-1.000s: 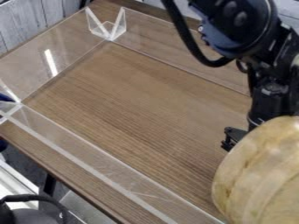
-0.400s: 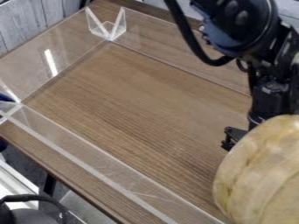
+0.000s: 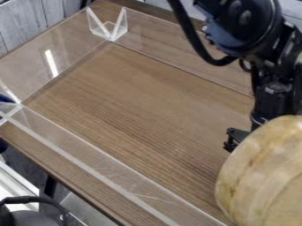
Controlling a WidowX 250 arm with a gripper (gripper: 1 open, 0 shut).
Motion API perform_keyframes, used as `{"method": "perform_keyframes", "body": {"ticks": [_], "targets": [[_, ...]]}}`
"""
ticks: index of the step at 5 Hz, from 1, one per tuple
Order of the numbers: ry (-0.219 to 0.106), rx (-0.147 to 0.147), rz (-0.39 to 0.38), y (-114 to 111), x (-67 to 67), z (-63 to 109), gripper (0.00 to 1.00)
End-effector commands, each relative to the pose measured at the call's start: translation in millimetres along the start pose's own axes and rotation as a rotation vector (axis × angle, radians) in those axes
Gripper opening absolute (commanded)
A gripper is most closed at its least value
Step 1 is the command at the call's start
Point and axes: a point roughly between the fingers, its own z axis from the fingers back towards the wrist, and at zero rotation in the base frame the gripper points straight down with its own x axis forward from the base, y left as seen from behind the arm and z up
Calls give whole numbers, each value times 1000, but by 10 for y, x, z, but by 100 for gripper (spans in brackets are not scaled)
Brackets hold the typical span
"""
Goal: Put the green block in the brown bowl
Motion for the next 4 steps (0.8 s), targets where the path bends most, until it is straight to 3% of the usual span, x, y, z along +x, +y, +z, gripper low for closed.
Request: {"method": "perform_keyframes", "body": {"ticks": [1, 4], "targets": [[15, 5, 18, 70, 21, -51, 0], [14, -2, 20, 117, 103, -43, 0]]}}
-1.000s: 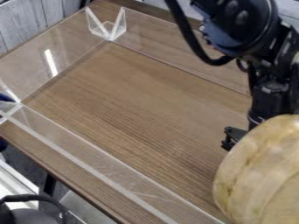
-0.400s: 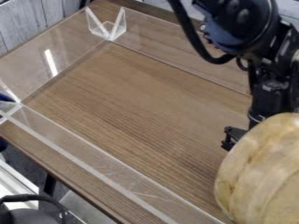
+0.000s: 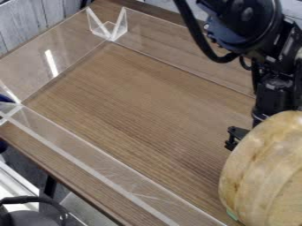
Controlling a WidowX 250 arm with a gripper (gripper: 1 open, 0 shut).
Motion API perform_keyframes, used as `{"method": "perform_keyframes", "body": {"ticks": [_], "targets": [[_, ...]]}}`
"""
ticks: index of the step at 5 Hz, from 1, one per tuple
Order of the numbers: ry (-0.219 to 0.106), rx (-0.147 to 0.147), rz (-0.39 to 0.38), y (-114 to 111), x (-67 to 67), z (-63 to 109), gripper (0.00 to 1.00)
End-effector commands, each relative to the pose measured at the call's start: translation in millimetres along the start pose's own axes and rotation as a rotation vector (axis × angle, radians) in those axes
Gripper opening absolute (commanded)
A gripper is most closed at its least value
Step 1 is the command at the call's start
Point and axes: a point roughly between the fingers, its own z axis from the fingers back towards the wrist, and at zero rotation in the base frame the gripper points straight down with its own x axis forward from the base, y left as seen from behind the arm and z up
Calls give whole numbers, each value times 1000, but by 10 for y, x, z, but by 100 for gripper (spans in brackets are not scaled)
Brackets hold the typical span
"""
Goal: Put the green block in the brown bowl
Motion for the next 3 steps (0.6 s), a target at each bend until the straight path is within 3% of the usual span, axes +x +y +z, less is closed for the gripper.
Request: {"method": "perform_keyframes", "body": {"ticks": [1, 3], "targets": [[22, 4, -3, 64, 30, -73, 0], [44, -5, -7, 63, 93, -73, 0]]}}
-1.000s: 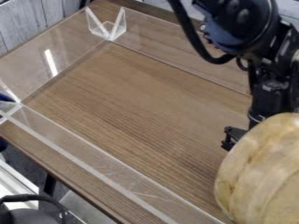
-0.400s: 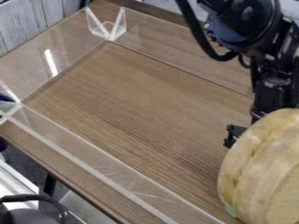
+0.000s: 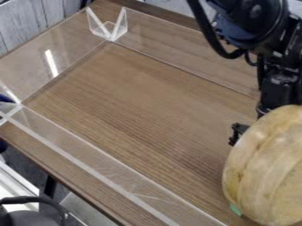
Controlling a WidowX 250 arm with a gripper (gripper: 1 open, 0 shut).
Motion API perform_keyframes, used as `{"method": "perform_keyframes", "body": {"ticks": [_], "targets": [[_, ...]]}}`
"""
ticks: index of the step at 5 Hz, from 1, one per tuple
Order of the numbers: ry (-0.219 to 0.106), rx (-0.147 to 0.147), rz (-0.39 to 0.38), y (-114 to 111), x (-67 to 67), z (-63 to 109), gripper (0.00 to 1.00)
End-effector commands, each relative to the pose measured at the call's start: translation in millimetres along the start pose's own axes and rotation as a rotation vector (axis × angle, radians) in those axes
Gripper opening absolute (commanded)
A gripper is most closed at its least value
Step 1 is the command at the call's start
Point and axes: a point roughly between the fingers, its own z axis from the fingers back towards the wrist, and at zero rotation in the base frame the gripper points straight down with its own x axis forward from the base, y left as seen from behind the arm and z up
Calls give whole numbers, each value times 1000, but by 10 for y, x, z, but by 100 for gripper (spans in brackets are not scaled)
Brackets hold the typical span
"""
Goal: Put the green block in the brown bowl
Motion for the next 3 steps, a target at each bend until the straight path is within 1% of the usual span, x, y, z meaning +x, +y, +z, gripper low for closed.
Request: {"method": "perform_keyframes", "body": {"ticks": [1, 3], "targets": [[30, 0, 0, 56, 39, -73, 0], [48, -6, -3, 54, 90, -57, 0]]}}
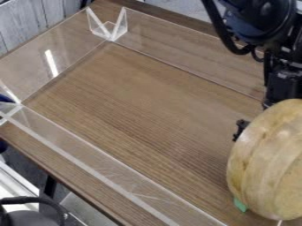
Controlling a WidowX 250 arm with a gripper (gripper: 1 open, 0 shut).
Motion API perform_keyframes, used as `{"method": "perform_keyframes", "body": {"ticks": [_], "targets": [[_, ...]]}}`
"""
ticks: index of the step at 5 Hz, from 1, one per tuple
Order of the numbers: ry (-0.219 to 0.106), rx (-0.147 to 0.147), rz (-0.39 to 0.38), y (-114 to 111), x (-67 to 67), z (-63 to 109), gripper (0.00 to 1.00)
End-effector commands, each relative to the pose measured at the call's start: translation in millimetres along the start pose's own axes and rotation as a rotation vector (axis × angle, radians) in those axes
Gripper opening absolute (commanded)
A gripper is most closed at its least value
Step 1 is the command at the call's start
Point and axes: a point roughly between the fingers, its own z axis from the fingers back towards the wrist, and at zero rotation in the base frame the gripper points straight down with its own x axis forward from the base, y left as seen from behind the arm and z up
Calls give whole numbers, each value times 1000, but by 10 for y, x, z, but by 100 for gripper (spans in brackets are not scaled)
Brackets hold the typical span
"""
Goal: Put the green block in the brown bowl
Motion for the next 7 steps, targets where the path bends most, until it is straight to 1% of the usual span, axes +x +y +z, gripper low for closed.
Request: {"method": "perform_keyframes", "body": {"ticks": [1, 7], "targets": [[18, 5, -4, 51, 33, -62, 0], [33, 3, 2, 127, 102, -32, 0]]}}
